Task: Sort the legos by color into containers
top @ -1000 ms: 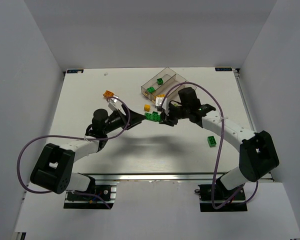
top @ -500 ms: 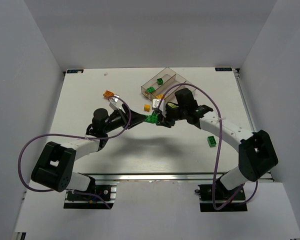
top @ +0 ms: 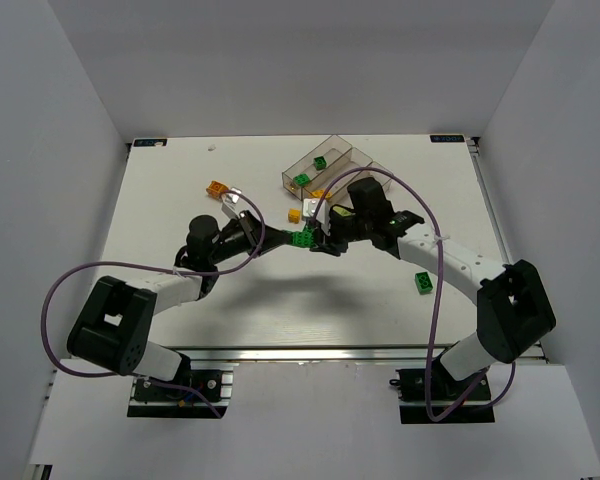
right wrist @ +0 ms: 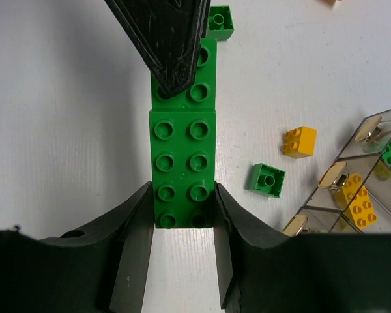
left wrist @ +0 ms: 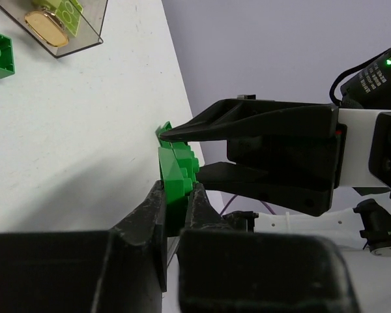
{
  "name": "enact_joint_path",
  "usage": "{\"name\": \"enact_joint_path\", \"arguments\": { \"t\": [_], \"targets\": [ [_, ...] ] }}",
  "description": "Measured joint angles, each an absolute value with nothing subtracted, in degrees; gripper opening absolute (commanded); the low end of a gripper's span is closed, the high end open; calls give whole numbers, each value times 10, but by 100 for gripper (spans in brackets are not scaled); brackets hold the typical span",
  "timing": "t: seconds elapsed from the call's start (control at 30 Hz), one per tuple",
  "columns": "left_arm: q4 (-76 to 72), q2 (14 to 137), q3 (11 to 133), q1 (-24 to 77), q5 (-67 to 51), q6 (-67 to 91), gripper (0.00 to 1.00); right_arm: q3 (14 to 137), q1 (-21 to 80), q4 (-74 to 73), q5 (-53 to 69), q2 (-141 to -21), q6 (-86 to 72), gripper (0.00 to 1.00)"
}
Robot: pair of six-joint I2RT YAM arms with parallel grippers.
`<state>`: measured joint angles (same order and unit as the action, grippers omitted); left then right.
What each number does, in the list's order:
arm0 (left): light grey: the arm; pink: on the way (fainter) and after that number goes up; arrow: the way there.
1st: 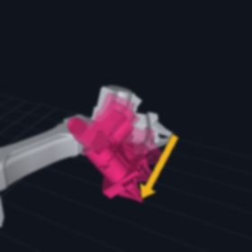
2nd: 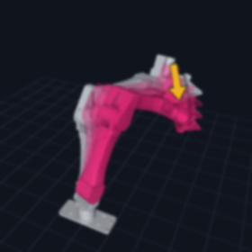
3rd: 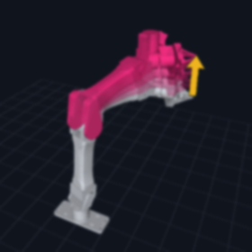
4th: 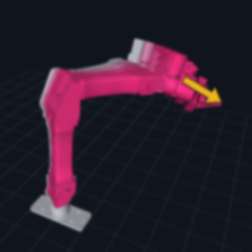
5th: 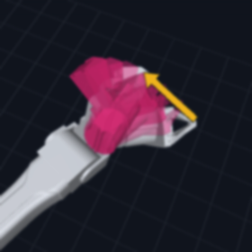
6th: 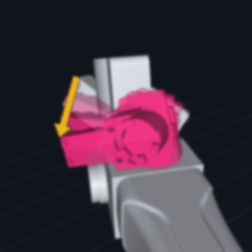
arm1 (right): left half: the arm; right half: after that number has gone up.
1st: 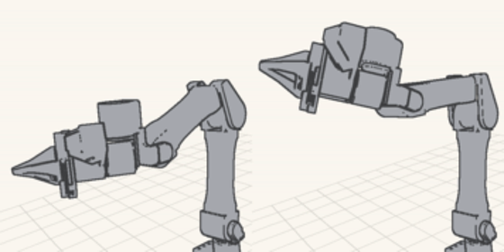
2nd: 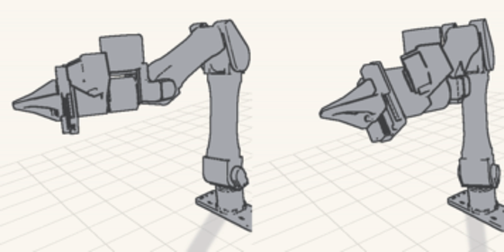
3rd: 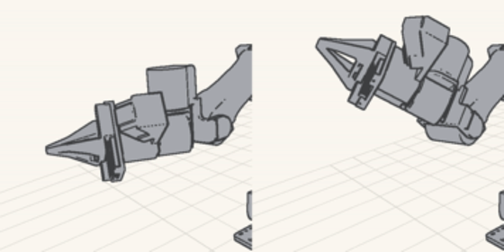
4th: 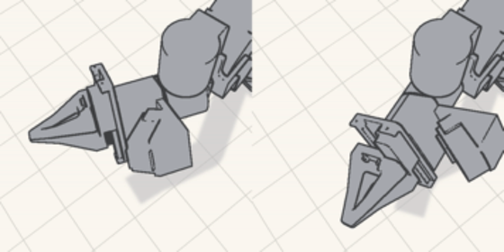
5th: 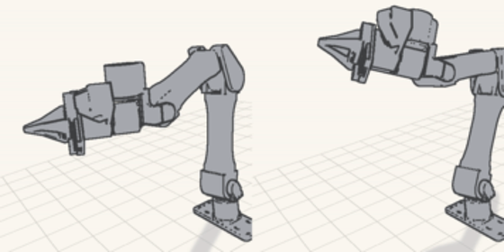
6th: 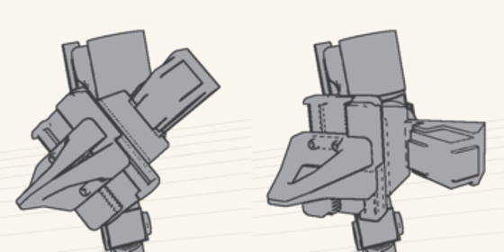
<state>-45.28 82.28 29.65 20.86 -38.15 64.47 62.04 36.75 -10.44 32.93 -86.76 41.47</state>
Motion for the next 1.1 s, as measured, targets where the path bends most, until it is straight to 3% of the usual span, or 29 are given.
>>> {"name": "enact_joint_path", "arguments": {
  "t": [0.5, 1.1],
  "targets": [
    [-158, 815, 421, 173, -293, 451, 0, 578, 312, -48, 343, -792, 359, 0],
    [-159, 1147, 821, 189, -169, 369, 0, 507, 235, 55, 269, -746, 193, 0]
  ]
}}
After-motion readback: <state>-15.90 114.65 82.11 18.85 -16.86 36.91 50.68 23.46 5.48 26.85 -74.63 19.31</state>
